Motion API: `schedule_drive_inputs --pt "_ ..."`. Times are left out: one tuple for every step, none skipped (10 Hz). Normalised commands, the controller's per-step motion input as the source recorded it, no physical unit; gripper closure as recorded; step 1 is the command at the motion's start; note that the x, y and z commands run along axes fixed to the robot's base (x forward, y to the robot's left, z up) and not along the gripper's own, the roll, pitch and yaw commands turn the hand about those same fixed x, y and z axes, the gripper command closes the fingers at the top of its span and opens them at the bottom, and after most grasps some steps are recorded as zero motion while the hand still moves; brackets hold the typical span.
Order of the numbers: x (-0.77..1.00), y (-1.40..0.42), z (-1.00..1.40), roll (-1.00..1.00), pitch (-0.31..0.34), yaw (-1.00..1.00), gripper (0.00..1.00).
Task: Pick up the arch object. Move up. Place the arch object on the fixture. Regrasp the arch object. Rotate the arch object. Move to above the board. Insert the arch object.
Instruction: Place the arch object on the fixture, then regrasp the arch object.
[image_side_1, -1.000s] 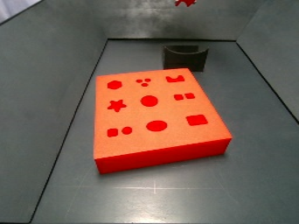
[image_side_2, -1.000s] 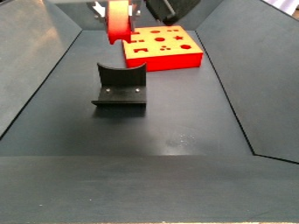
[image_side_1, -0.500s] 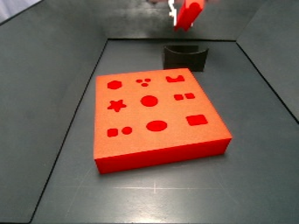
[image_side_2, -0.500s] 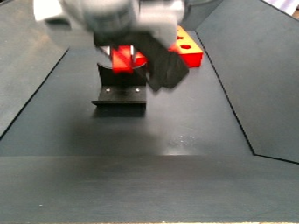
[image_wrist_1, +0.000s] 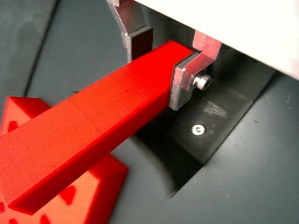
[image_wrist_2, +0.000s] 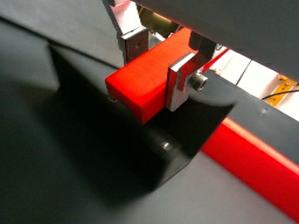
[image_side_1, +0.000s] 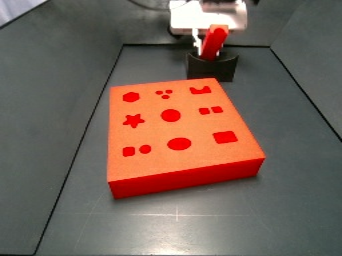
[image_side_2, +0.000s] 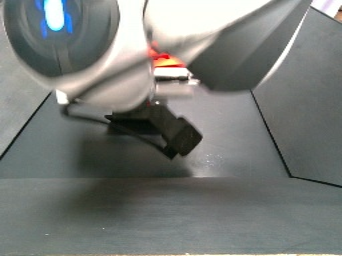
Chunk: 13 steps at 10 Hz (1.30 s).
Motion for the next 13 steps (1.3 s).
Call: schedule_drive_inputs --pt "0.15 0.09 -0.75 -0.18 0.029 -0.08 1.00" --pt "0.11 0.09 -0.56 -0.14 0.019 -0.08 1.00" --pt "0.08 0.08 -0.56 -0.12 0.012 -0.07 1.00" --pt "0.08 0.07 -0.56 -0.12 0.013 -0.07 1.00" --pt "0.00 -0.50 -0.17 0.00 0.000 0.00 1.00" --pt "0.00 0.00 0.00 0.00 0.000 0.00 0.00" --pt "0.00 0.00 1.00 0.05 -0.016 0.02 0.00" --pt "0.00 0.00 1.00 0.05 -0.015 0.02 0.00" --pt "-0.02 -0.01 1.00 0.07 -0.006 0.03 0.00" --pt "-0.03 -0.01 1.00 0.07 0.014 0.03 0.00" --pt "-0.04 -0.01 1.00 0.07 0.026 0.03 0.00" --pt "-0.03 0.00 0.90 0.06 0.061 0.03 0.00" --pt "-0.03 0.00 0.78 0.05 0.074 0.02 0.00"
